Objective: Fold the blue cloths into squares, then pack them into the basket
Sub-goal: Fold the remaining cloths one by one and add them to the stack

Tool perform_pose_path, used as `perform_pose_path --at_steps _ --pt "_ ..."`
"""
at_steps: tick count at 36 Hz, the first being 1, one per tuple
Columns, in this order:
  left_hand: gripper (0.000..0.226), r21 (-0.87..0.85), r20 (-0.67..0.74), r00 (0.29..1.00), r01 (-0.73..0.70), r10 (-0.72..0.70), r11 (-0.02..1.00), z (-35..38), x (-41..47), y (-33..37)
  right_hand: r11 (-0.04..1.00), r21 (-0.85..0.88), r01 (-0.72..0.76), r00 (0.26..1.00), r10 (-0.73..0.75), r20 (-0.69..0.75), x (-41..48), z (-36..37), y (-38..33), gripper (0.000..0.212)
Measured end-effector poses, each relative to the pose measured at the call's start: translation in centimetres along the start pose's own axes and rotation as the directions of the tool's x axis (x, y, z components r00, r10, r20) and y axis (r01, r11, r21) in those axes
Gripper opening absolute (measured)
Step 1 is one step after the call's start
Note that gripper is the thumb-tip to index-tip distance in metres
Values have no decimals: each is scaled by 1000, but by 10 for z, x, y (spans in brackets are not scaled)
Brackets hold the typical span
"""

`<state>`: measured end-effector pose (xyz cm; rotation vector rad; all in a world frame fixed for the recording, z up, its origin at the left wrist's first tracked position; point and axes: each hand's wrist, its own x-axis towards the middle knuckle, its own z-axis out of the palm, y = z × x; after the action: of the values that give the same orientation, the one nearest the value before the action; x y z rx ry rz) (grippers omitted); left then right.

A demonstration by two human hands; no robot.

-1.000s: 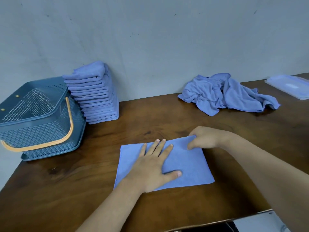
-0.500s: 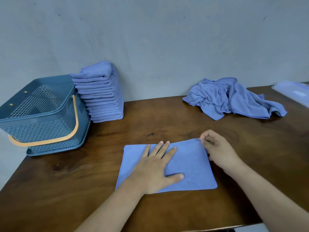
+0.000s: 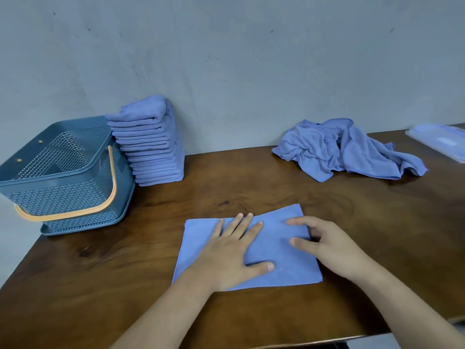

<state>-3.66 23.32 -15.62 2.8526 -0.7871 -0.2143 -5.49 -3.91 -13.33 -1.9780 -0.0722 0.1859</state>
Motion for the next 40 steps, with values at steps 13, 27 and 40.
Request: perform_pose_path --at_steps 13,27,40 --pt "98 -3 5 999 33 -33 999 8 9 39 986 -128 -104 994 108 25 -16 -39 24 82" --pt "96 -32 -45 989 142 -143 989 -4 -71 -47 964 -256 -78 997 77 -15 -18 -35 -20 71" --pt "97 -242 -144 979 108 -146 964 1 -72 -48 932 -358 -51 989 98 115 1 22 -108 73"
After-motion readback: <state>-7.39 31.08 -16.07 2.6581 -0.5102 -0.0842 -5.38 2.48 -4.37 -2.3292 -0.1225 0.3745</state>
